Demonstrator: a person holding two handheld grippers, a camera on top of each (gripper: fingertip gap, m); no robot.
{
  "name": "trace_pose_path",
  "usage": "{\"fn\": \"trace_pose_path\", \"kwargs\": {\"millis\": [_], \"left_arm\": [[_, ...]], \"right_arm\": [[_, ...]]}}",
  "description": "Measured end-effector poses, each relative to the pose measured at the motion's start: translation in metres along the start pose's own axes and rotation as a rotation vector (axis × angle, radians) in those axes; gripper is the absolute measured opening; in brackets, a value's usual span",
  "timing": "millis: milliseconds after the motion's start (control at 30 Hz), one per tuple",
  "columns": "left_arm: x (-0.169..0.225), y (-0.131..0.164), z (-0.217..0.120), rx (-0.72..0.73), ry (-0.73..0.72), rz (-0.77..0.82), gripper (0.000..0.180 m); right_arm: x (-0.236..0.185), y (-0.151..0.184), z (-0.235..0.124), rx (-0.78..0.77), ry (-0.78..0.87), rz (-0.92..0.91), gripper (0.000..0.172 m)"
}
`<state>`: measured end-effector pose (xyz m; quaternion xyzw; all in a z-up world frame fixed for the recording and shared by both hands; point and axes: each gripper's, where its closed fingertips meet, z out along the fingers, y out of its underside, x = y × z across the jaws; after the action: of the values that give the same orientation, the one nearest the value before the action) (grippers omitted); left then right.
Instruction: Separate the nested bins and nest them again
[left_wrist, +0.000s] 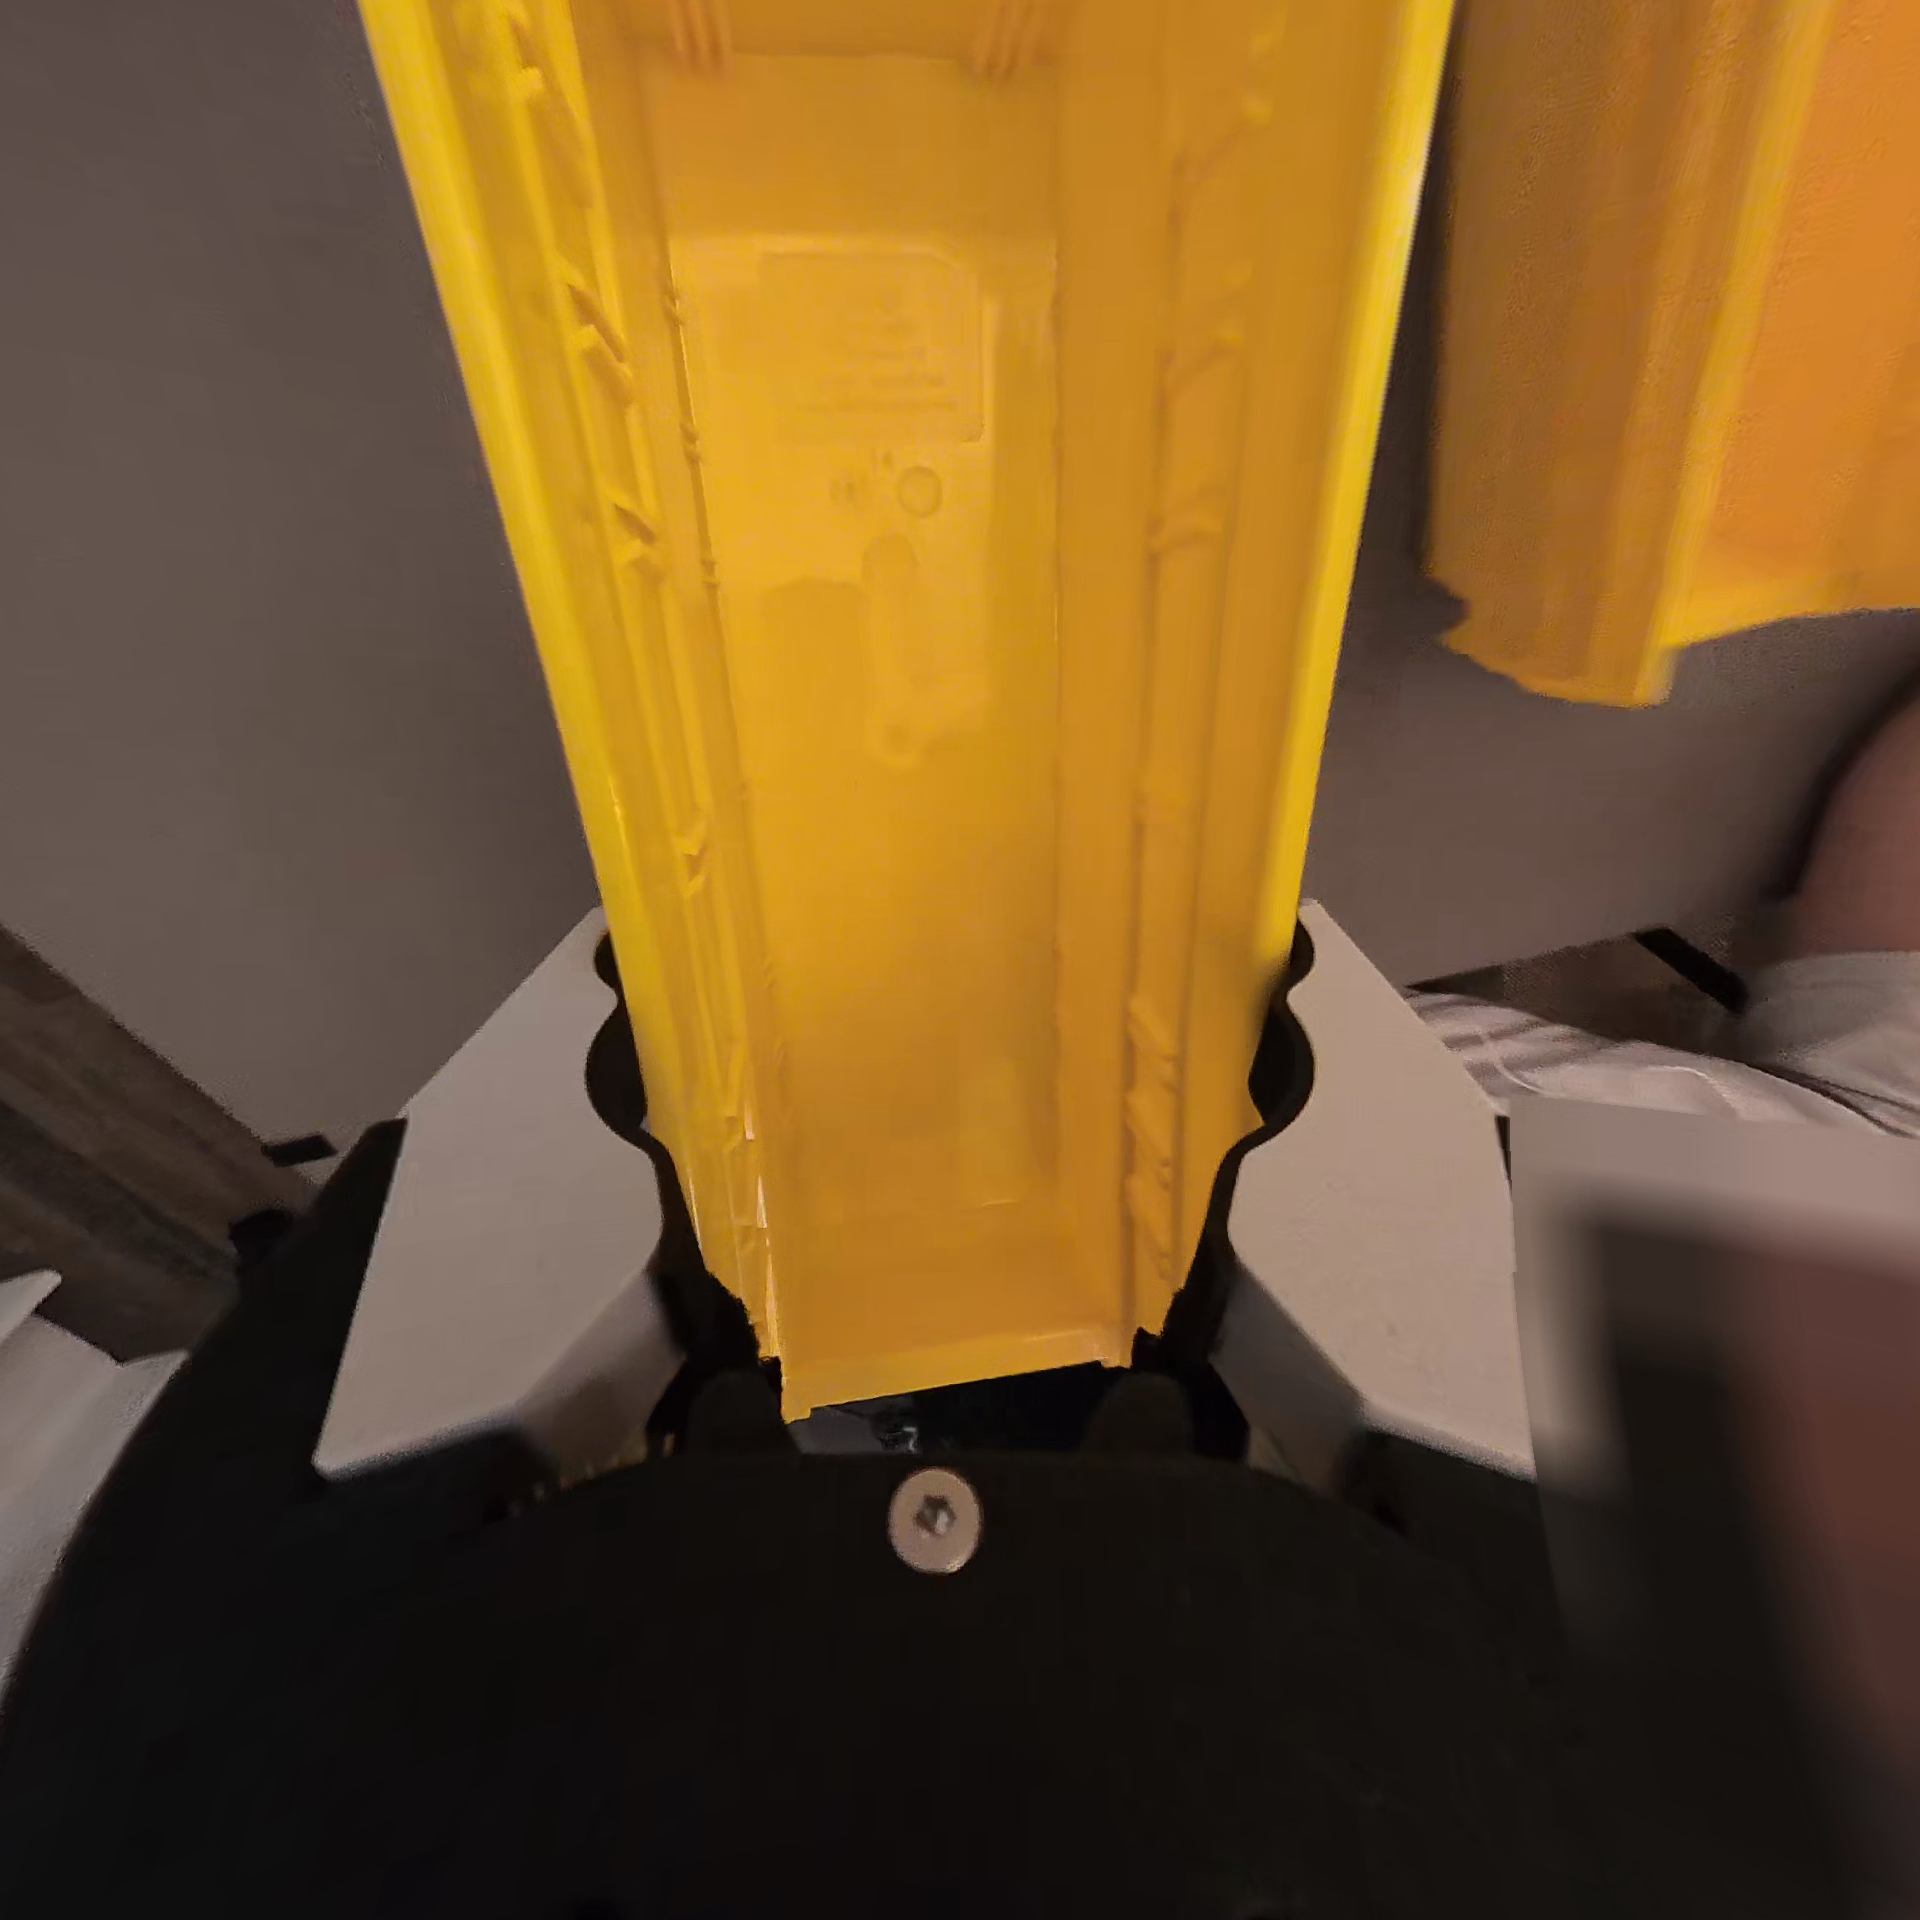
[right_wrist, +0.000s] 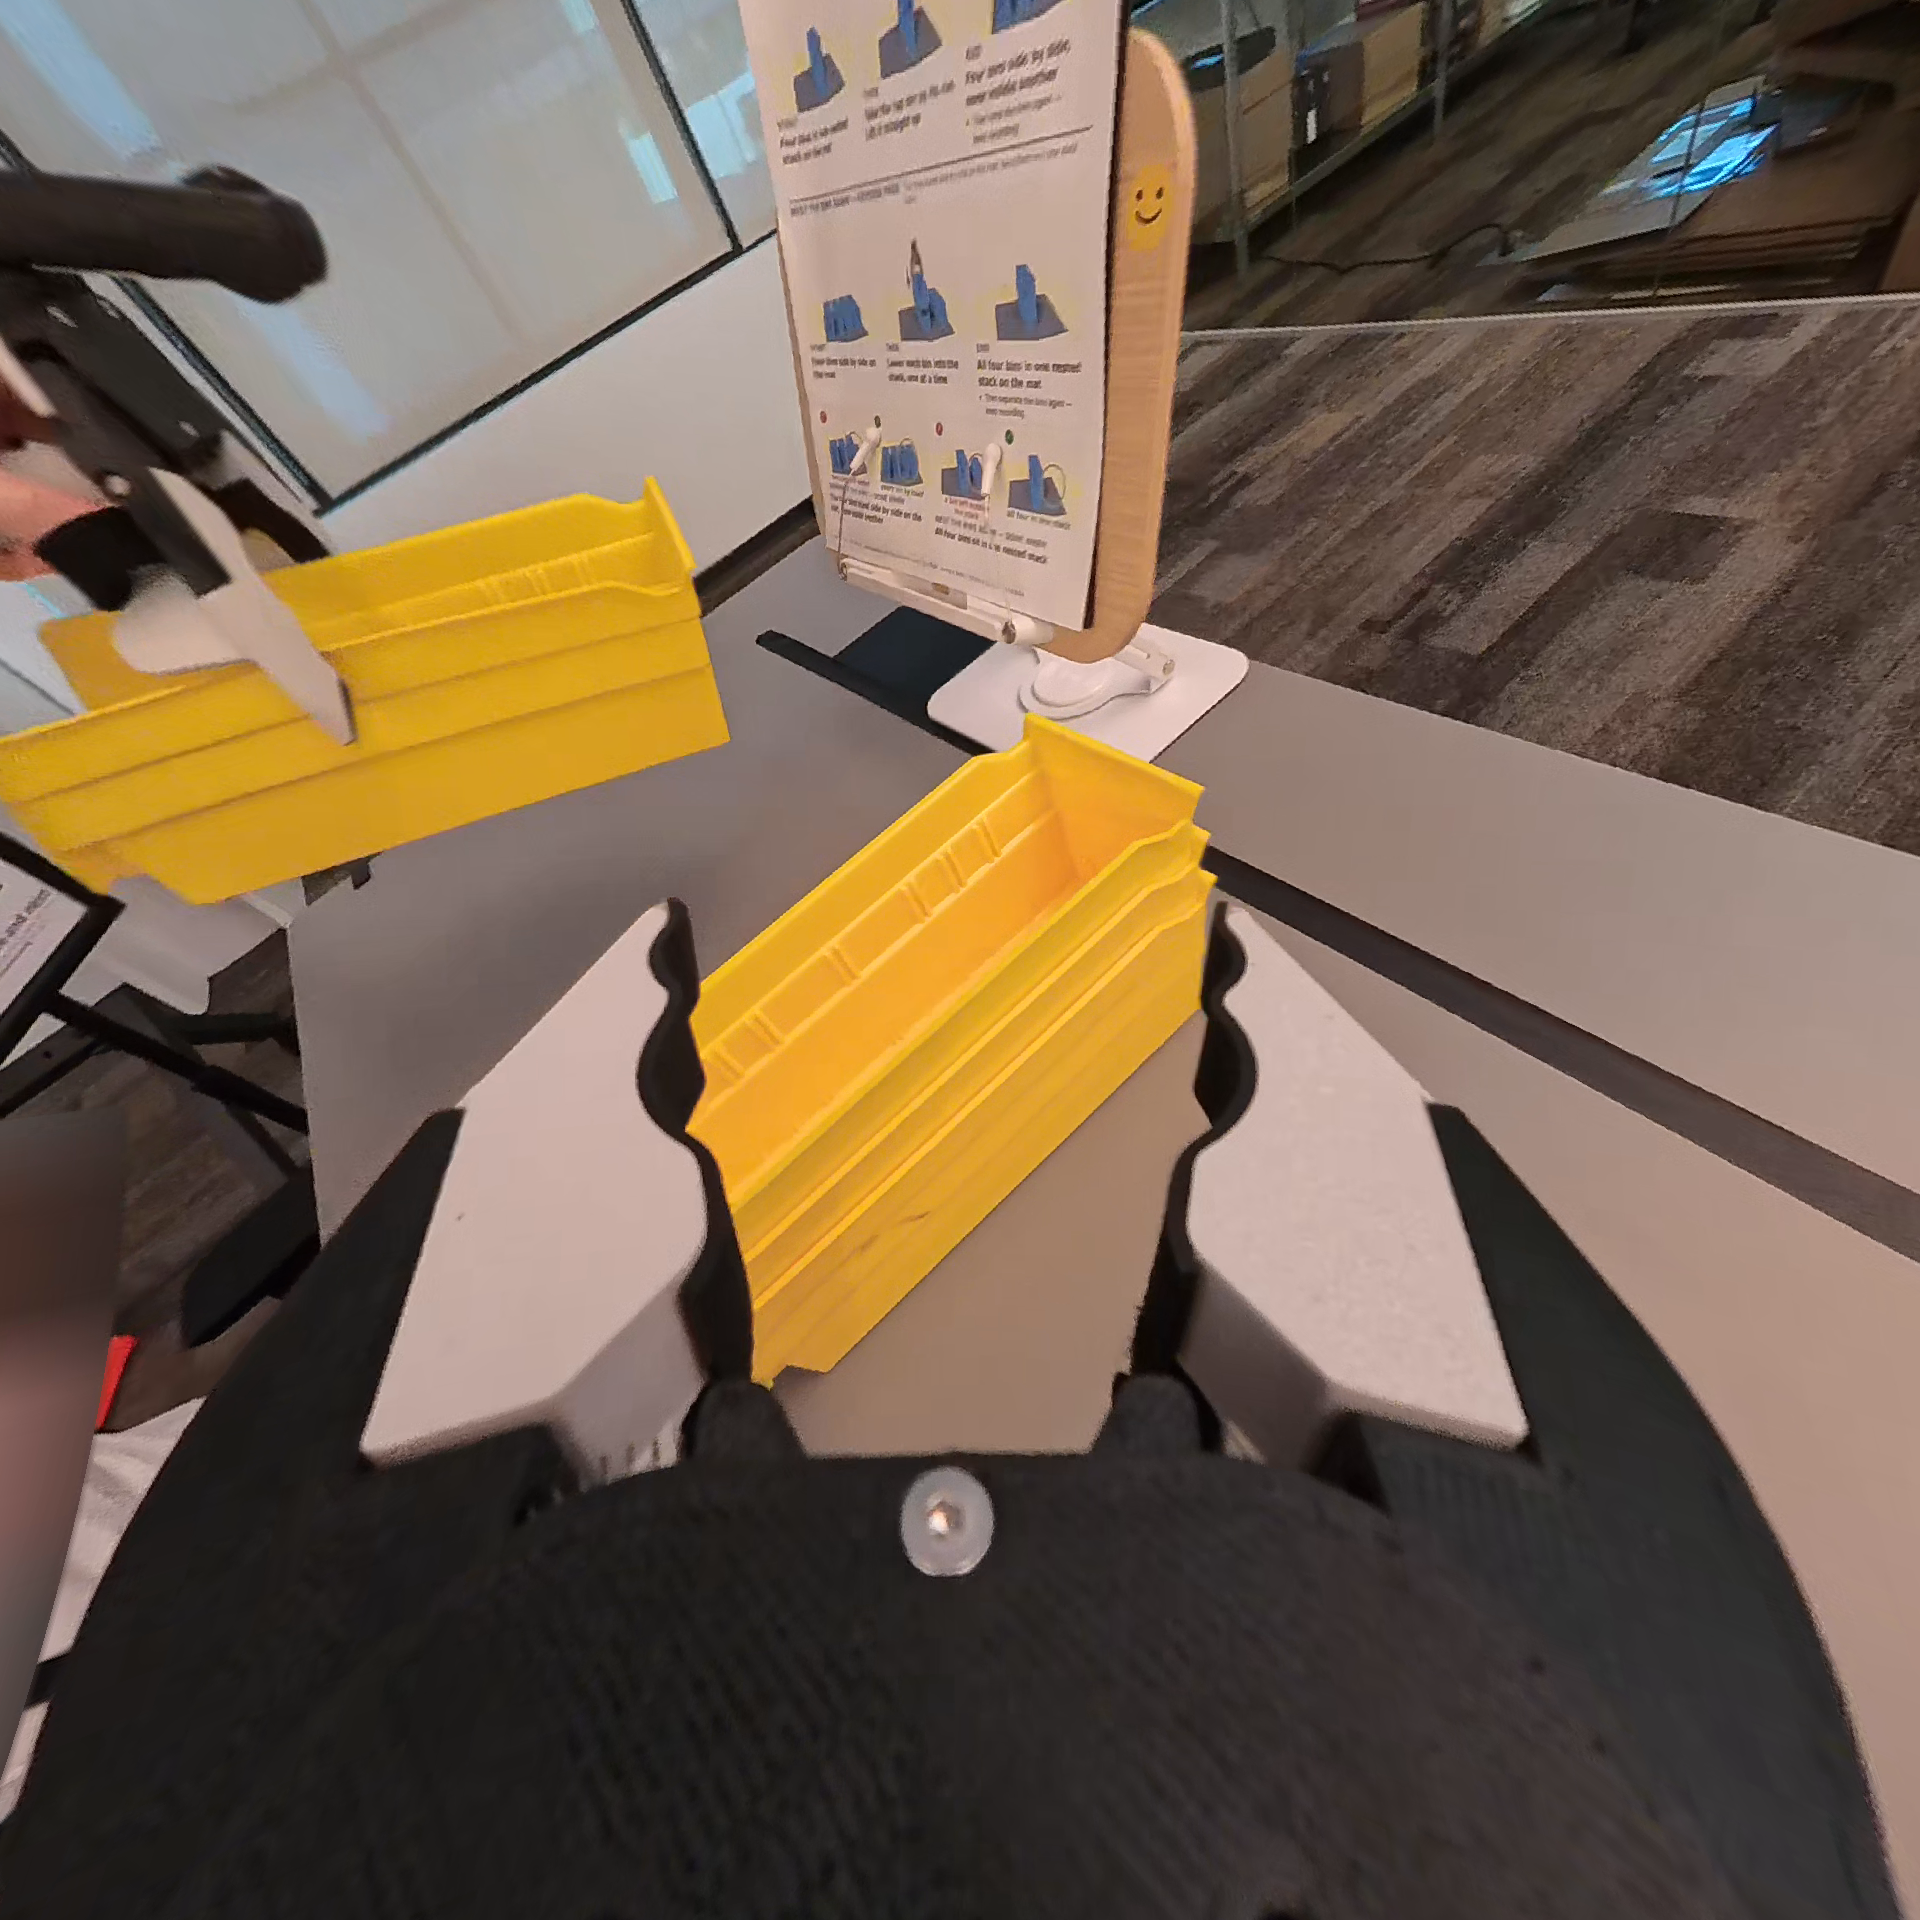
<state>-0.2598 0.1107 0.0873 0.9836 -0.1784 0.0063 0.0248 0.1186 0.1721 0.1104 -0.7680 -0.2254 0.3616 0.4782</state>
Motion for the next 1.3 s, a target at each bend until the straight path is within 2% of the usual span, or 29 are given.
{"fn": "trace_pose_path", "kwargs": {"millis": [200,333,433,600,800,1033,1300], "left_arm": [[0.114,-0.039,-0.030,0.060,0.093,0.047,0.117],[0.173,-0.066,-0.025,0.050,0.107,0.033,0.117],[0.200,-0.084,-0.010,0.022,0.089,0.010,0.117],[0.209,-0.110,0.016,0.042,0.057,-0.103,0.119],[0.228,-0.131,0.041,0.083,0.118,-0.195,0.124],[0.230,-0.138,0.086,0.074,0.086,-0.226,0.125],[0.234,-0.141,0.106,0.064,0.114,-0.216,0.137]], "right_arm": [[0.009,-0.010,-0.032,0.090,0.016,0.031,0.097],[0.009,-0.016,-0.052,0.160,-0.008,0.068,0.097],[0.009,-0.021,-0.062,0.200,-0.023,0.077,0.096],[0.009,-0.019,-0.063,0.196,-0.070,0.090,0.094],[0.015,-0.010,-0.047,0.138,-0.056,0.108,0.093],[0.007,-0.004,-0.028,0.076,-0.067,0.085,0.093],[0.001,0.001,-0.016,0.029,-0.067,0.056,0.093]]}}
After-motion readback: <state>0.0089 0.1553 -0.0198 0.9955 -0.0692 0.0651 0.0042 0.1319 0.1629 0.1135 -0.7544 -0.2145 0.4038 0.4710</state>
